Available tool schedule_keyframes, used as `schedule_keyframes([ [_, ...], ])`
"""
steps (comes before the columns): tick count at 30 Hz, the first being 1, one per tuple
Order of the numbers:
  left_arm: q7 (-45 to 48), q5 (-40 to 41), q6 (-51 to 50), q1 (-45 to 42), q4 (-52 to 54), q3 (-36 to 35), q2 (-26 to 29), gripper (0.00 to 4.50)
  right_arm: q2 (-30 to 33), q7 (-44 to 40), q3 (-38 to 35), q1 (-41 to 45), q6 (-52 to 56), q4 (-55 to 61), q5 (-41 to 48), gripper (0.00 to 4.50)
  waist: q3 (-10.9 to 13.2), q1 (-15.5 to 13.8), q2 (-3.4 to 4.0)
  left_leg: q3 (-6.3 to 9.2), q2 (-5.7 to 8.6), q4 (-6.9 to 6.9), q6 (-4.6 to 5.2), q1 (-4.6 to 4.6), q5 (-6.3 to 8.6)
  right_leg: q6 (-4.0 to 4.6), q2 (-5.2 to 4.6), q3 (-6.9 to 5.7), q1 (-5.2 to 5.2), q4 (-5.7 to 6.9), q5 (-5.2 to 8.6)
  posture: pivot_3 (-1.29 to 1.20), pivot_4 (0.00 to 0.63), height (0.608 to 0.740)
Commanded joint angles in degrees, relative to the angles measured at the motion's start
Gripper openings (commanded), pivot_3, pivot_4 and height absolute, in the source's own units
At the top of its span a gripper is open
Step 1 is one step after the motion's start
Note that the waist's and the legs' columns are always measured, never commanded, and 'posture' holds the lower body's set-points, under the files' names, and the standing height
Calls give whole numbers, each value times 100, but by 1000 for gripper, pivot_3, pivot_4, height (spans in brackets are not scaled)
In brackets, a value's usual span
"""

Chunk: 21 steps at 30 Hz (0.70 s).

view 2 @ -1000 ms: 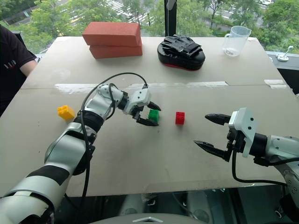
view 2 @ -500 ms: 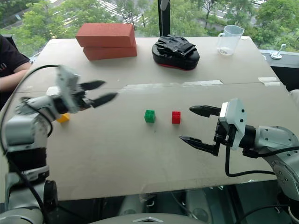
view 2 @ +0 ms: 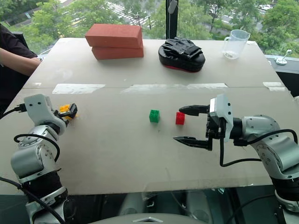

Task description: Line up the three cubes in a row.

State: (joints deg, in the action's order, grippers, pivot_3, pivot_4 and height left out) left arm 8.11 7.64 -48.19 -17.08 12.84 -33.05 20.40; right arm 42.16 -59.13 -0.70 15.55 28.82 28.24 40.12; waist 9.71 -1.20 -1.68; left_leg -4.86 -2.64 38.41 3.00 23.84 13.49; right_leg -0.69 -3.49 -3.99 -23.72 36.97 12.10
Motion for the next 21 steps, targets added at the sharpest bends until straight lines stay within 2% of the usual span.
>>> schedule_keyframes([
  [1,-136,-100,792,-246,-820,99,208,4238,49,-54,-116,93,-153,60,-59,4500,0,25,0,1,0,-1,0,0,0,0,0,-1,-1,0,0,0,150,740],
  [4,-97,17,1145,-340,-1341,147,220,3407,70,-35,-194,57,-150,90,-68,4500,0,32,-1,-3,0,0,1,1,0,-1,-2,-3,-1,-1,0,0,150,740],
  [8,-97,52,1352,-273,-1461,272,243,1434,101,7,-269,-13,-125,165,-54,4500,-1,33,-3,-8,1,0,1,1,1,0,-9,0,-3,-3,0,0,150,740],
  [10,76,204,1528,-248,-1471,268,275,1356,116,58,-312,-84,-106,237,-40,4500,-1,30,-3,-7,1,-1,1,1,1,0,-10,-1,-3,-3,0,0,150,740],
  [13,1083,887,1752,-253,-1509,227,394,1350,120,152,-353,-221,-97,336,-29,4500,-1,29,-3,-6,0,-3,0,3,1,2,-12,-2,-6,-3,0,0,150,740],
  [15,2760,852,2668,-247,-1955,889,1036,1350,125,201,-396,-319,-108,361,-46,4500,-1,31,-3,-7,0,-3,-1,4,1,3,-14,-3,-7,-3,0,0,150,740],
  [18,5337,1119,2699,-759,-2430,2119,1849,1350,170,214,-476,-441,-143,348,-93,4500,2,11,2,-7,0,-5,-12,6,8,5,-15,-13,-12,-5,1,0,150,740],
  [19,6227,1119,2857,-1088,-2796,2514,2049,1350,181,240,-514,-483,-154,348,-110,4500,2,-25,4,-5,1,-5,-27,7,16,6,-20,-19,-17,-6,2,0,150,740],
  [21,7234,910,3431,-1730,-3658,3030,2196,1350,193,292,-573,-538,-166,369,-126,4500,-1,-20,12,-9,7,-4,-26,11,17,5,-31,-49,-19,-14,2,0,150,740],
])
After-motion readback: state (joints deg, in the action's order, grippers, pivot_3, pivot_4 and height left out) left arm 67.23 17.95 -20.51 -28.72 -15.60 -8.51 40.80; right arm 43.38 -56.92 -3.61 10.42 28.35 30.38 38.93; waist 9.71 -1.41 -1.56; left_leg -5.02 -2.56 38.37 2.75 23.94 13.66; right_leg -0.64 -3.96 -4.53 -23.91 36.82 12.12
